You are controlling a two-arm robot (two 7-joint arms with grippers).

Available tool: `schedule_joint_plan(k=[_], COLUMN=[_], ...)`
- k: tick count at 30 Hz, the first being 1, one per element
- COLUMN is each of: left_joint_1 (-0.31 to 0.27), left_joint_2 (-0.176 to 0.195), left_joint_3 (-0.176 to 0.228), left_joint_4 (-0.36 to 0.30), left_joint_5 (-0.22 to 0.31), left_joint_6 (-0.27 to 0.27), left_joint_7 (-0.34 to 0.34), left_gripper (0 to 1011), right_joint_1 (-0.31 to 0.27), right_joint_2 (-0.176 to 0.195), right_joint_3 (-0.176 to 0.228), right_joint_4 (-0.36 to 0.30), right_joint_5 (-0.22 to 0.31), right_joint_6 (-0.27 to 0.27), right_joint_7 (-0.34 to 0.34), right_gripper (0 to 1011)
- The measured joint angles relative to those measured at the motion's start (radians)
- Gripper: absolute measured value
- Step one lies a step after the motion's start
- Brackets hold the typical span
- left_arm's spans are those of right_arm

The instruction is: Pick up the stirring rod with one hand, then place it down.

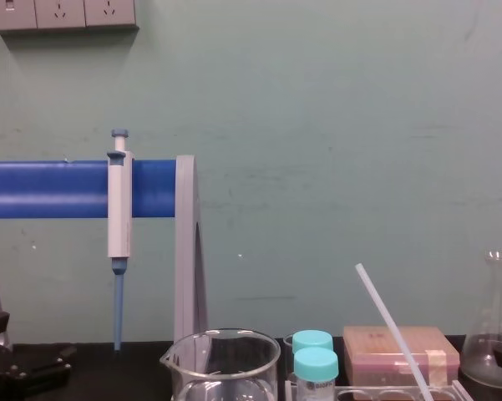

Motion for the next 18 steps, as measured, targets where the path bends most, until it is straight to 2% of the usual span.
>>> schedule_joint_plan(k=[18], left_joint_1=[0.0], left_joint_2=[0.0], left_joint_3=[0.0], left_joint_4=[0.0], left_joint_5=[0.0], left_joint_6=[0.0], left_joint_7=[0.0], left_gripper=[1000], right_joint_1=[0.0], right_joint_2=[0.0], right_joint_3=[0.0], right_joint_4=[0.0], right_joint_5=[0.0], right_joint_6=[0.0], right_joint_7=[0.0], right_gripper=[1002])
